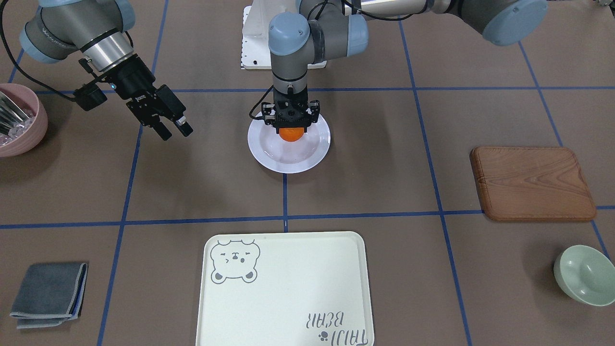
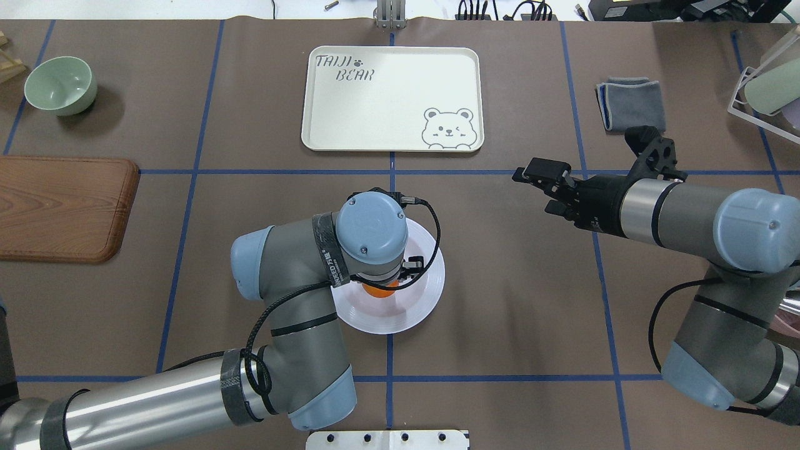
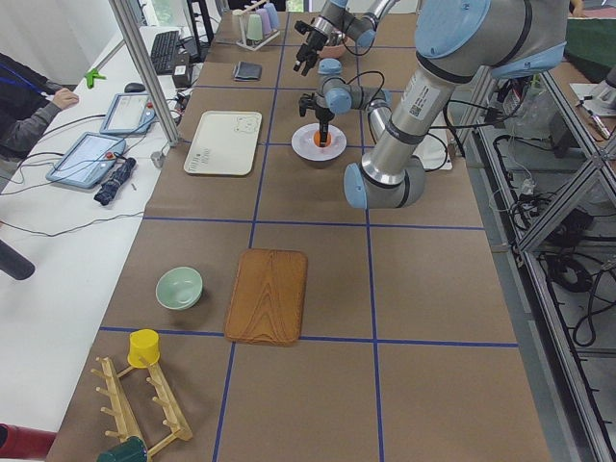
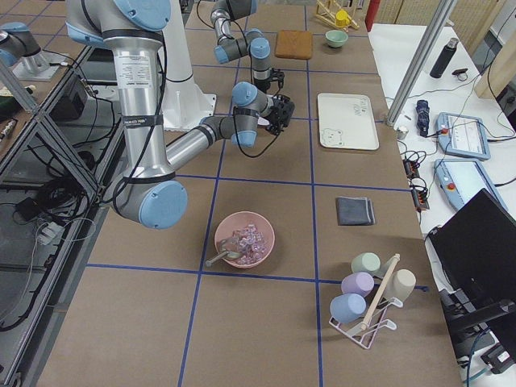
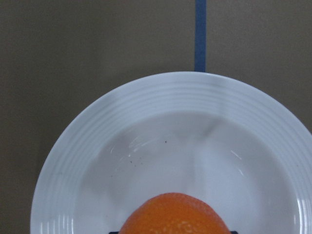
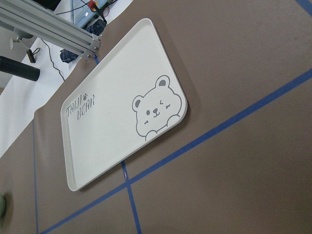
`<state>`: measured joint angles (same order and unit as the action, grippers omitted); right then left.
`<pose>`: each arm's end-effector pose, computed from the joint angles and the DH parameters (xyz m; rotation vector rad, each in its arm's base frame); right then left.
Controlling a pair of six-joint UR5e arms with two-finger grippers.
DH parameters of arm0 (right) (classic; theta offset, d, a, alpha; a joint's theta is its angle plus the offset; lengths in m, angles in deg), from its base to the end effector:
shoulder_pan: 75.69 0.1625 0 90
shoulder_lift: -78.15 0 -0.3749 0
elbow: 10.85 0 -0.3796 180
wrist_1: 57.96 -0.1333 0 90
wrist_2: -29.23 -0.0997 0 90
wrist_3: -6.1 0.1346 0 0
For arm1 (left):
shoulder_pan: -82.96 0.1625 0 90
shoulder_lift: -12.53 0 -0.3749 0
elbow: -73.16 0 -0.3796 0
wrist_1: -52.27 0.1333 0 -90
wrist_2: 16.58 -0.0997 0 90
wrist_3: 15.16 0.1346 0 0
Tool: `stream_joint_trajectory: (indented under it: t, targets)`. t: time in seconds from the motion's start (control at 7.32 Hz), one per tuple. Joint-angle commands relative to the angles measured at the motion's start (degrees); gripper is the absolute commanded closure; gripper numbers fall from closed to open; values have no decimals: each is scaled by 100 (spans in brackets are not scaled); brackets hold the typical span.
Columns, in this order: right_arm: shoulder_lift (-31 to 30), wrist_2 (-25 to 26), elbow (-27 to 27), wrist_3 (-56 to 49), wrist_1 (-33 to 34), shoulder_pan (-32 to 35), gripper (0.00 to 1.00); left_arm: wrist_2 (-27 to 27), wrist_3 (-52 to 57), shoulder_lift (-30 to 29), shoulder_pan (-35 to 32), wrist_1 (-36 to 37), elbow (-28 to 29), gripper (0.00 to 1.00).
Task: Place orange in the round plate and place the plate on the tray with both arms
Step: 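Carry the orange onto the white plate with the left gripper while the right arm approaches, then open the left gripper and withdraw it while the right gripper approaches the plate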
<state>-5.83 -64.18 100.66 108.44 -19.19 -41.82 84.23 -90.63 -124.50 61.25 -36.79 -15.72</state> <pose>-0.3679 -0.3978 0.2883 0.2121 -1.3877 0.6323 0.6126 -0.3602 0.1685 0.0733 0.7992 -0.0445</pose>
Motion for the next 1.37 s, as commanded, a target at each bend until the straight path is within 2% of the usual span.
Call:
stream_joint_trajectory:
  t: [0.0, 0.27, 0.41, 0.55, 0.68, 0.96, 1.09, 1.23]
  targets:
    - [-30, 182, -15, 5, -141, -231, 0, -113, 32, 10, 9, -147, -24, 2]
    - [-13, 497, -15, 5, -159, -537, 0, -80, 111, 62, -253, -42, -646, 2]
    - [-4, 751, -15, 14, -150, -766, 0, 77, 337, 210, -542, 272, -1006, 2]
    - [13, 1024, -7, 118, -159, -985, 0, 610, 1279, 429, -1172, 788, -1401, 2]
    - [31, 1348, 2, 389, -159, -1222, 0, 1094, 2359, 901, -1926, 976, -1666, 2]
    - [40, 1597, -7, 829, -150, -1610, 2, 1703, 4836, 1528, -3456, 1031, -1468, 2]
    - [49, 2042, -33, 971, -142, -1916, 1, 2044, 6032, 1669, -4142, 1344, -1240, 2]
    - [66, 2394, -33, 929, -133, -2111, 0, 2126, 7244, 1775, -4732, 1547, -968, 2]
